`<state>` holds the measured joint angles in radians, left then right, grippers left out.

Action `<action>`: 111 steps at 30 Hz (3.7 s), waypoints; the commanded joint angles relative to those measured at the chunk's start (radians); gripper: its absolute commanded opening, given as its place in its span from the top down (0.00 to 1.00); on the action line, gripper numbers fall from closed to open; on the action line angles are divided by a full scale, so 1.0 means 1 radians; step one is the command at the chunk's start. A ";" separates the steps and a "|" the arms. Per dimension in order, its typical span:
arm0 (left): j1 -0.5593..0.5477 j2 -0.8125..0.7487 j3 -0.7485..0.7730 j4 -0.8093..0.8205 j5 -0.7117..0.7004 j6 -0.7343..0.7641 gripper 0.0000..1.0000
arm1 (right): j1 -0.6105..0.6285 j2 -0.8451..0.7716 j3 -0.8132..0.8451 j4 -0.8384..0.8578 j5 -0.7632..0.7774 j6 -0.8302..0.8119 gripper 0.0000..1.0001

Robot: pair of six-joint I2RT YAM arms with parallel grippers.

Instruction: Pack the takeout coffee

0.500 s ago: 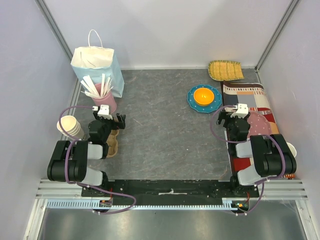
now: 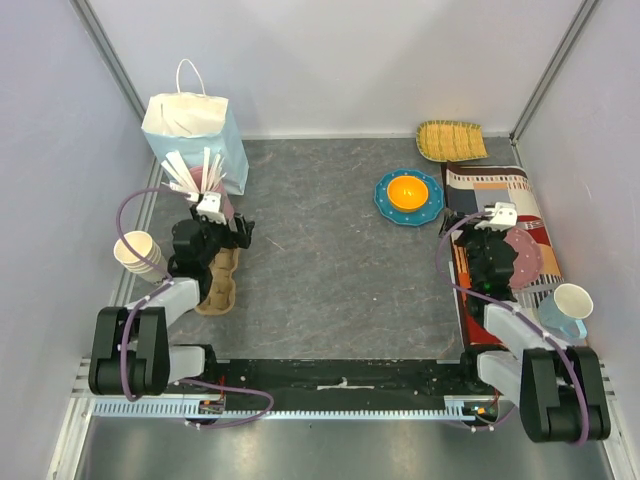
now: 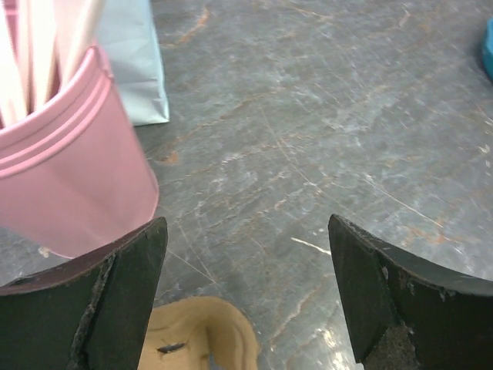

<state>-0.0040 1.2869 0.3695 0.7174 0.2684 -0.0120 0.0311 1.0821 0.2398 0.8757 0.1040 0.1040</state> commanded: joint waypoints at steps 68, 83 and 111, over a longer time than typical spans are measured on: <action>0.388 0.015 0.924 -1.777 -0.215 0.814 0.56 | 0.349 0.078 0.487 -0.604 -0.303 -0.038 0.02; 0.388 0.061 0.905 -1.751 -0.228 0.819 0.64 | 0.359 0.075 0.484 -0.610 -0.296 -0.050 0.02; 0.388 0.058 0.974 -1.767 -0.265 0.836 0.98 | 0.365 0.098 0.486 -0.609 -0.302 -0.058 0.02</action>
<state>0.3801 1.3781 1.2713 -1.0428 0.0105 0.7872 0.3908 1.1751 0.6891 0.2520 -0.2008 0.0566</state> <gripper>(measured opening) 0.040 0.982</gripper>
